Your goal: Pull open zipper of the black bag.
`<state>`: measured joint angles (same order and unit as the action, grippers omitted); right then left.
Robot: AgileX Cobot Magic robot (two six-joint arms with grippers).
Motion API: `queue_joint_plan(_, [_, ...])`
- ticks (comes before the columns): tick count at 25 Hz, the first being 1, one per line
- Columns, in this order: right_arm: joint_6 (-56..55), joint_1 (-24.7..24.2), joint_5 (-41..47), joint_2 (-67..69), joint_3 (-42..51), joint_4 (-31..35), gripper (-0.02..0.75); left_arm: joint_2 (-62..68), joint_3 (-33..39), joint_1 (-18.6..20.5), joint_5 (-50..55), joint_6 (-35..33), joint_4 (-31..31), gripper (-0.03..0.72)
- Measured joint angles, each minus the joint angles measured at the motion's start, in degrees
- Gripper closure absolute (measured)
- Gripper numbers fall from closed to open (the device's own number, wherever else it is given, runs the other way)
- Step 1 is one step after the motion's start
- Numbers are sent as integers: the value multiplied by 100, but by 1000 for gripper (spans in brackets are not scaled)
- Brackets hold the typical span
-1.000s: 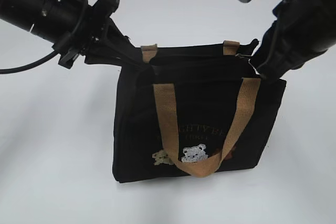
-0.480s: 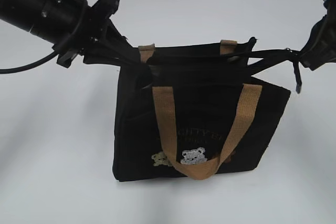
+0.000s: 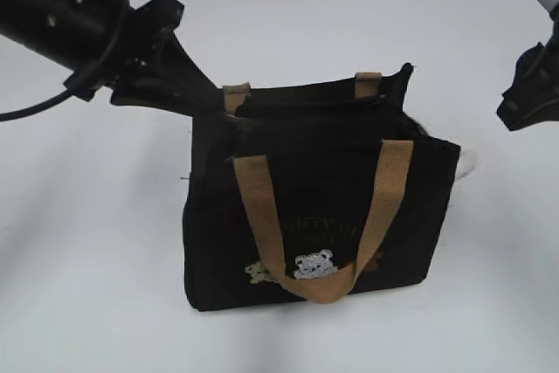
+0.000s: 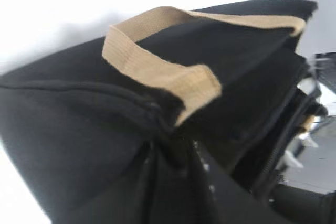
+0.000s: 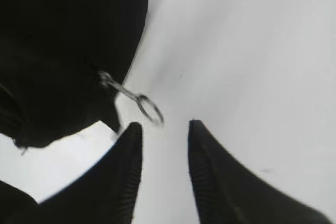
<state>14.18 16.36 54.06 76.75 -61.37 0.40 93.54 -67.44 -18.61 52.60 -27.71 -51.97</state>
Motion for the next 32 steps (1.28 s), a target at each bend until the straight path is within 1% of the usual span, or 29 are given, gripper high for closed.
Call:
queue_joint_plan(2, [-234, 0, 233, -18, 0, -9, 311, -304, 0, 0, -9, 0, 366, 391])
queue_joint_plan(4, [-474, 0, 562, -24, 0, -9, 185, -658, -2, 0, 65, 9, 825, 296])
queue_joint_plan(5, [-558, 0, 793, -24, 0, -10, 146, -871, -2, 0, 129, 73, 1079, 268])
queue_joint_plan(6, [-612, 0, 1032, -31, 0, -5, 125, -1091, -2, 0, 214, 161, 1302, 251])
queue_joint_plan(9, [-691, 0, 1381, -262, 165, 57, 118, -1780, 78, 0, 480, 704, 2080, 232])
queue_joint_plan(12, [-703, 0, 1381, -798, 685, 219, 144, -2586, 491, 0, 758, 1373, 2908, 229])
queue_joint_plan(16, [-709, 0, 1376, -1779, 1615, 382, 159, -3942, 1514, 0, 918, 2011, 3706, 228])
queue_joint_plan(18, [-709, 0, 1354, -2420, 2041, 421, 160, -4727, 2109, 0, 878, 2107, 3951, 228])
queue_joint_plan(20, [-709, 0, 1262, -3139, 2444, 448, 160, -5658, 2617, 0, 760, 2125, 4141, 228])
queue_joint_plan(22, [-709, 0, 1160, -3879, 2816, 470, 160, -6323, 3116, 0, 693, 2133, 4330, 228])
queue_joint_plan(24, [-676, 0, 1061, -4470, 3120, 470, 160, -7025, 3456, 0, 687, 2133, 4382, 228])
queue_joint_plan(26, [-617, 0, 1003, -5110, 3307, 470, 160, -7607, 3611, 0, 756, 2133, 4435, 228])
queue_joint_plan(29, [-552, 0, 906, -5875, 3324, 470, 160, -8323, 3621, 0, 774, 2133, 4466, 228])
queue_joint_plan(32, [-524, 0, 894, -6364, 3331, 470, 160, -8803, 3661, 0, 822, 2133, 4466, 230])
